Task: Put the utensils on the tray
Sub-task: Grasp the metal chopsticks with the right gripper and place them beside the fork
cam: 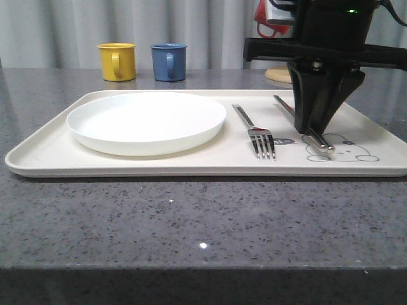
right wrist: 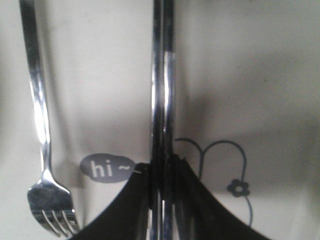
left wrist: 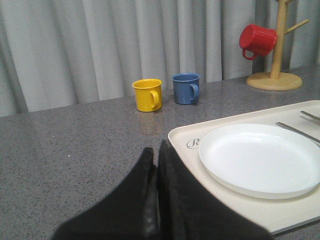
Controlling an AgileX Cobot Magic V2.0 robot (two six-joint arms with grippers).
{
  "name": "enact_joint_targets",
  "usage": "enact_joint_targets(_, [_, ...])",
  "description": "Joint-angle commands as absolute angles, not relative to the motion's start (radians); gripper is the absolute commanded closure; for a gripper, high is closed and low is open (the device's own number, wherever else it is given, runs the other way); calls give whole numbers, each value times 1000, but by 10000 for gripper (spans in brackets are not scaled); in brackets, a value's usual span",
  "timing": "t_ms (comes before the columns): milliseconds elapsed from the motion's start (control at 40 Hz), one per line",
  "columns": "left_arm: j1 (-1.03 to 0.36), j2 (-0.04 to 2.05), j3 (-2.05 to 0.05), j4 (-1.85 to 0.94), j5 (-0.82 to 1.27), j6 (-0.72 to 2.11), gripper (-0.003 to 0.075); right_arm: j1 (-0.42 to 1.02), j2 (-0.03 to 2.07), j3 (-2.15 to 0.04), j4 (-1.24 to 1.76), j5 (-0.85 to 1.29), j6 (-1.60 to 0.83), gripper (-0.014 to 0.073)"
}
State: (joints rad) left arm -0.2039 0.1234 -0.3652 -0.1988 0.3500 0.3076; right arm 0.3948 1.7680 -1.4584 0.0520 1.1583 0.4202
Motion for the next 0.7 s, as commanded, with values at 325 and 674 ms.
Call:
enact_joint_targets(325, [-205,136,-393,-214,270,299,738,394,1741,-1491,56,1154,420,463])
enact_joint_targets(674, [-205,136,-393,-214,270,299,738,393,1688,-1555,29,1208,420,295])
